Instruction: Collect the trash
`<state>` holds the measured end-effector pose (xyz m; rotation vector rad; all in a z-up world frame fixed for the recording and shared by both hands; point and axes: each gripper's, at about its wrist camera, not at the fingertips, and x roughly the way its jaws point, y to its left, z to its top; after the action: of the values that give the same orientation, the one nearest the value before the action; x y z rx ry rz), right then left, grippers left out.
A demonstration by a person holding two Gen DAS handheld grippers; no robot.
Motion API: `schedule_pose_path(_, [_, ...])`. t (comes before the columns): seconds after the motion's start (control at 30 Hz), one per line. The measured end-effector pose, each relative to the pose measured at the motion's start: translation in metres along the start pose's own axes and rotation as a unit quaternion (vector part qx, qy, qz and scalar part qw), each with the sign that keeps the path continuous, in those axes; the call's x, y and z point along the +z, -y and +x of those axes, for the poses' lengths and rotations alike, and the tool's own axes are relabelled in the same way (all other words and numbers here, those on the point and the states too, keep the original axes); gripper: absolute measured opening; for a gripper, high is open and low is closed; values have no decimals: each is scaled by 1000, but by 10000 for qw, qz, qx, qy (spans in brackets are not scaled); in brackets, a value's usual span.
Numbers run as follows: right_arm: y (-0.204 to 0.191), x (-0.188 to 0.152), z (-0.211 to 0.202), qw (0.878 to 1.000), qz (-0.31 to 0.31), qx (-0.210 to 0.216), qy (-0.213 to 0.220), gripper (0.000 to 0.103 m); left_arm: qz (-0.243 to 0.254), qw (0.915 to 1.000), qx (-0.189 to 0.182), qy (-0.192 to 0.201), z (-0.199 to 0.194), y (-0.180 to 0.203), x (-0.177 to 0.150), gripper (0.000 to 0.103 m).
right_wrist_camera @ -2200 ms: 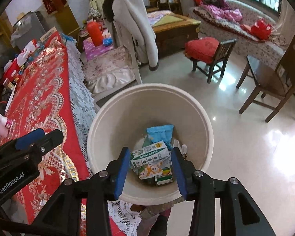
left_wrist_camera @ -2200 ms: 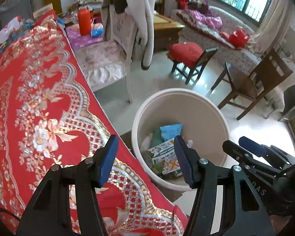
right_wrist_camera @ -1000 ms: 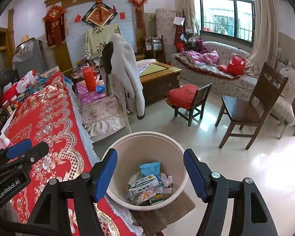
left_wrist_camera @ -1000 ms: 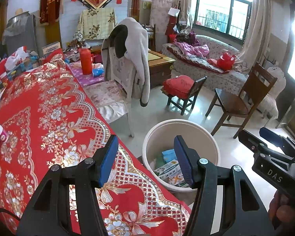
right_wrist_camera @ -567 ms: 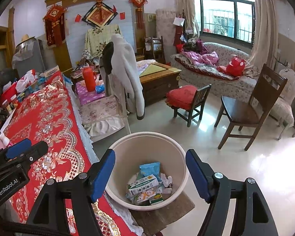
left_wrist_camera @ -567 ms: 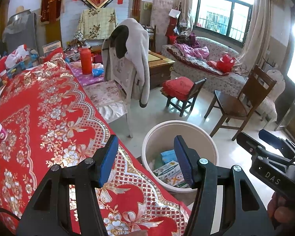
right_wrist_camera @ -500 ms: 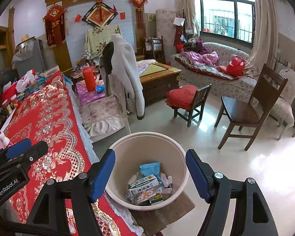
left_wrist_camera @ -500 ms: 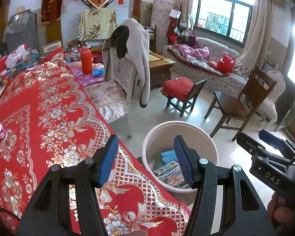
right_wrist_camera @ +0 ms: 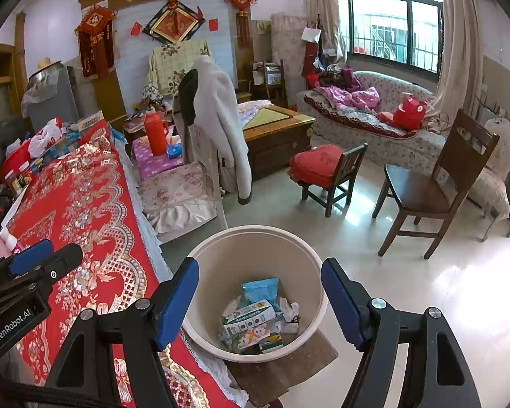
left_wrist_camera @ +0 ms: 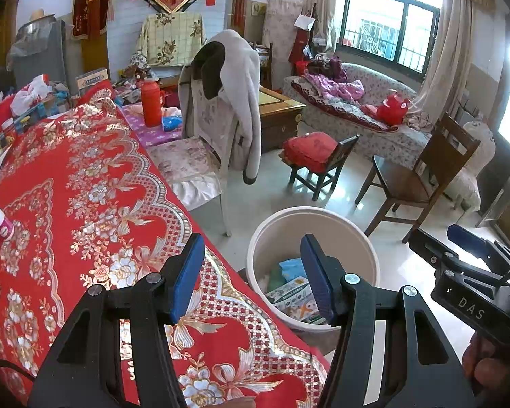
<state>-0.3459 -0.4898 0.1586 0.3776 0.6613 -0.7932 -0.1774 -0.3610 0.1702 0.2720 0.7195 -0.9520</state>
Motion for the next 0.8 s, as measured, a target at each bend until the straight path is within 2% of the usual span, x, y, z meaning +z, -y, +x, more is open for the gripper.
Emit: schedule_pose_path(0.8, [0, -2, 3, 10000, -35, 7, -54, 73, -15, 10000, 0, -18, 1, -2, -3, 57])
